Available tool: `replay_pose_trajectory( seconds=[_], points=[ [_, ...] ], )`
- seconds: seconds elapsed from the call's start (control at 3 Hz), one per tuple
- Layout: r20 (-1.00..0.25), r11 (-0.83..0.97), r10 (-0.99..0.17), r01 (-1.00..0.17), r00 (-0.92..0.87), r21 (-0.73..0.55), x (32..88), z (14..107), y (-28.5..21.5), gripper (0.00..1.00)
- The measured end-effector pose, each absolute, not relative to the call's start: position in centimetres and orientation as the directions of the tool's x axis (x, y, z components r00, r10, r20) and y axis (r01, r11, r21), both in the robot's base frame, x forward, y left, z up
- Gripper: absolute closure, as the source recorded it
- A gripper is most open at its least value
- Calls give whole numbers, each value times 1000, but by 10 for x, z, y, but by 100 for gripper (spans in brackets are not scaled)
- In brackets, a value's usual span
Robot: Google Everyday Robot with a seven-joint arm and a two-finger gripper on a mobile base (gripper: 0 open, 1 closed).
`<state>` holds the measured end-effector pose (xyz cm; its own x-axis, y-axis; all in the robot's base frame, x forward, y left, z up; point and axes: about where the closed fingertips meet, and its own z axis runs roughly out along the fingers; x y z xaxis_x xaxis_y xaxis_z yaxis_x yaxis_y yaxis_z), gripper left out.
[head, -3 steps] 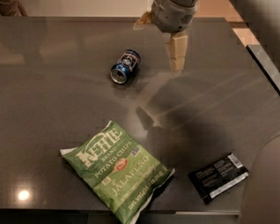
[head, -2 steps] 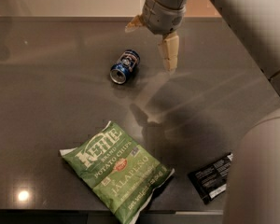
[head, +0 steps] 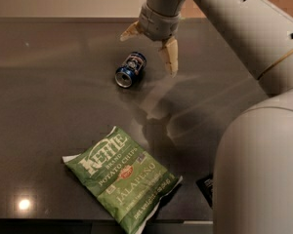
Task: Pick pepsi can
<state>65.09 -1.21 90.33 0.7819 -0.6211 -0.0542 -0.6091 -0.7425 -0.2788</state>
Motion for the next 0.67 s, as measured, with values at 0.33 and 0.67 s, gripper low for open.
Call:
replay_pose_trajectory(
  seconds=[0.33, 0.67],
  points=[
    [-41, -803, -554, -546, 832, -239, 658, 888, -1, 0],
    [-27, -844, -503, -498, 864, -200, 665, 874, 10, 0]
  ],
)
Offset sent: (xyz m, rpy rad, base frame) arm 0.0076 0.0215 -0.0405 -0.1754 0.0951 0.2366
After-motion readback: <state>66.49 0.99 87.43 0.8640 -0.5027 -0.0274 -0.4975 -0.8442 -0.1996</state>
